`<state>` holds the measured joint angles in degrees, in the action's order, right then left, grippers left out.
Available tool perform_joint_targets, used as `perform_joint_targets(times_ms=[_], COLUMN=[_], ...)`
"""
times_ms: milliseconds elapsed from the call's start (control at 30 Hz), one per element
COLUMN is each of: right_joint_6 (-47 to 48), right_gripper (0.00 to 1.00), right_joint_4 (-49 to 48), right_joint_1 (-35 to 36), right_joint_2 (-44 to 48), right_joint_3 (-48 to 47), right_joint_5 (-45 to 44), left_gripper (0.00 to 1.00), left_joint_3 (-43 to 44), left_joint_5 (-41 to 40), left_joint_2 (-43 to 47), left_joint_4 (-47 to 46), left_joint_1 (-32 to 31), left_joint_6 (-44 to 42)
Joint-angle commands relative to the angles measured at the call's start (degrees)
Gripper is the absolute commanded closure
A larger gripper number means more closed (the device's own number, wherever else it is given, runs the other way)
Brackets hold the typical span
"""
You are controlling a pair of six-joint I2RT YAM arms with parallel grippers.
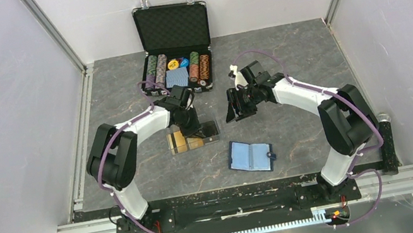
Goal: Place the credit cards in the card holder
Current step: Pick up the credit card from the storage box.
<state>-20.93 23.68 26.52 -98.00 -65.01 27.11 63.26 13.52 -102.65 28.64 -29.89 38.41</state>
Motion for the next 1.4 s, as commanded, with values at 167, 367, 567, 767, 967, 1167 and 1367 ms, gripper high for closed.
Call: perform_joint_targets(times_ms=[167,367,567,767,967,1167,1367], right_joint_6=[1.03,1.05,1.14,1.16,1.18,1.16,1.17], right_gripper=[0.51,0.51,0.51,0.51,0.51,0.51,0.51], right_joint_4=[-0.21,-0.20,-0.19,-0.30,-0.46,-0.58,-1.06], right_joint_1=[0.06,0.11,0.11,0.08,0.06,0.10,0.11], right_joint_2=[1.72,1.92,2.01,2.26,2.33,2.54,2.67], right_joint_3=[0.85,1.23,1.55,2.25,2.58,3.13,3.91], right_joint_5=[-0.15,-0.47,-0.65,-0.70,-0.90,-1.04,-1.39], left_gripper=[0.98,0.98,0.98,0.90,0.80,0.76,0.74], left_joint_3=[2.79,5.55,7.59,9.59,11.59,12.88,13.74], left_joint_5=[-3.68,-7.01,-7.39,-6.60,-7.61,-8.41,-7.24], left_joint_2=[-0.33,-0.68,-1.15,-0.59,-2.87,-5.57,-5.73], left_joint_4=[3.18,6.63,7.72,8.32,11.62,14.05,13.27], left_joint_1=[-0.99,-2.58,-3.85,-4.39,-4.43,-4.73,-4.83], left_joint_6=[-3.99,-5.80,-6.65,-6.26,-8.76,-11.72,-11.24])
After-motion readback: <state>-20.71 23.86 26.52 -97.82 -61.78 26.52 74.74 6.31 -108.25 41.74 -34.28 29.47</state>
